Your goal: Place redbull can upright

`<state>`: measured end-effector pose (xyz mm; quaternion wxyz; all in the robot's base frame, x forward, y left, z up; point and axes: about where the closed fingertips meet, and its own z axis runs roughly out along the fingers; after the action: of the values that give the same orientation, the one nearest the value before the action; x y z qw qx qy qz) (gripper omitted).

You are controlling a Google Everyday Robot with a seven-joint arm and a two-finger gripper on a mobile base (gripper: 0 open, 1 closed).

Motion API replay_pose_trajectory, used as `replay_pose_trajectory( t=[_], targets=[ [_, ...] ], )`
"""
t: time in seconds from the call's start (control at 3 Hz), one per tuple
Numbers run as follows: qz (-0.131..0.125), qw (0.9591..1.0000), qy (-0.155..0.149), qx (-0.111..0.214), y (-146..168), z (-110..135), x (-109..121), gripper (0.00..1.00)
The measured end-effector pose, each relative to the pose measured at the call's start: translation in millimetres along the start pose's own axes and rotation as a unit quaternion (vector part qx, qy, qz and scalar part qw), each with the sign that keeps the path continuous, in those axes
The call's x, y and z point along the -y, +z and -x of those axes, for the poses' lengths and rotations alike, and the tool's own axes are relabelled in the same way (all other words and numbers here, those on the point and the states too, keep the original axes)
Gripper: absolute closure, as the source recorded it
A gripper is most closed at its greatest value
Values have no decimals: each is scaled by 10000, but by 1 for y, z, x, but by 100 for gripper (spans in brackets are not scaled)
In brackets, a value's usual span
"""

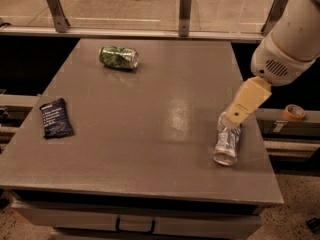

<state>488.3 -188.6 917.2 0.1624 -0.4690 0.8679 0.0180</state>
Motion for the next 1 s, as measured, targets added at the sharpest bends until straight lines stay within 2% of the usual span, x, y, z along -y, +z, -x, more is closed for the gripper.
replay_pose_trajectory(
  t=[0.33, 0.67, 1.0],
  targets=[
    [-163, 9970, 751, -58, 16, 4, 3, 0],
    [-428, 9895, 1361, -229, 30, 10, 1, 0],
    [-519, 9794, 1895, -474, 51, 15, -5, 0]
  ],
)
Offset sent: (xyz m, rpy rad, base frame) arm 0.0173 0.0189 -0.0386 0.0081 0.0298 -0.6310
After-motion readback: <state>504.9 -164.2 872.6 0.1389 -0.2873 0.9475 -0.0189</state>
